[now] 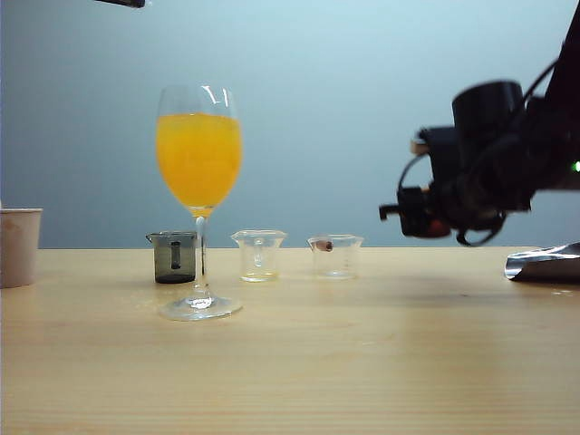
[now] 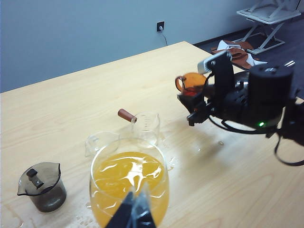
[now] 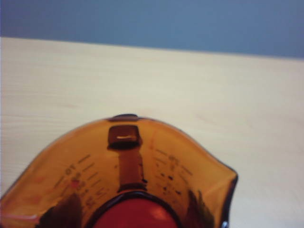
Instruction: Pick up the fourth measuring cup from the left, pour the grenadine inside into the goblet, and finally put the measuring cup back in its original place.
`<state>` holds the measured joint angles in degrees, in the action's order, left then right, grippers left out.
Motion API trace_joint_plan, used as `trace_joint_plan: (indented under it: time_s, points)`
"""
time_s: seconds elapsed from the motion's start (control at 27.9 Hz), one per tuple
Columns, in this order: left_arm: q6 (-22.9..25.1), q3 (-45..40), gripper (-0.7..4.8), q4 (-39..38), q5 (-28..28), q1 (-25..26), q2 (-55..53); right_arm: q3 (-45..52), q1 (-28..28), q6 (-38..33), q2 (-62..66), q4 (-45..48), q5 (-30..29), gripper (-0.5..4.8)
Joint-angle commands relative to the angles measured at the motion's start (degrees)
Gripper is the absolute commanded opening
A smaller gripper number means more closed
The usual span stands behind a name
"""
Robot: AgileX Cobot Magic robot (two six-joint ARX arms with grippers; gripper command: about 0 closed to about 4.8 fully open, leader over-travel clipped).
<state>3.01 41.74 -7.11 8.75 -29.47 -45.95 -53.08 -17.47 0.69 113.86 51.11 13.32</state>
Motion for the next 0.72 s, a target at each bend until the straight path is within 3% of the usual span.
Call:
trace_joint_plan:
  time_s: [0.04, 0.18, 0.32, 0.61, 0.72]
  points:
    - [-0.02, 0.33, -0.06, 1.46, -1.53, -0.02, 0.11, -0.17, -0.68, 0.85, -3.45, -2.01, -4.85, 1.7]
    - [-0.04, 0.33, -0.06, 1.99, -3.08, -0.02, 0.11, -0.17, -1.81, 0.85, -7.45, -3.39, -9.64, 1.7]
    - [-0.37, 0.35, -0.06, 1.33, -3.63, -0.02, 0.11, -0.44, -3.5, 0.87, -11.02, -5.25, -10.8, 1.7]
    - [-1.07, 0.35, -0.06, -2.01, -5.97, -0.02, 0.09, -6.64, -8.37, 0.87, -17.9, -22.25, -12.13, 1.7]
    - [-4.26, 0.37, -0.05, -2.82, -6.19, -0.02, 0.09, -9.31, -10.91, 0.87, -18.69, -24.5, -13.68, 1.7]
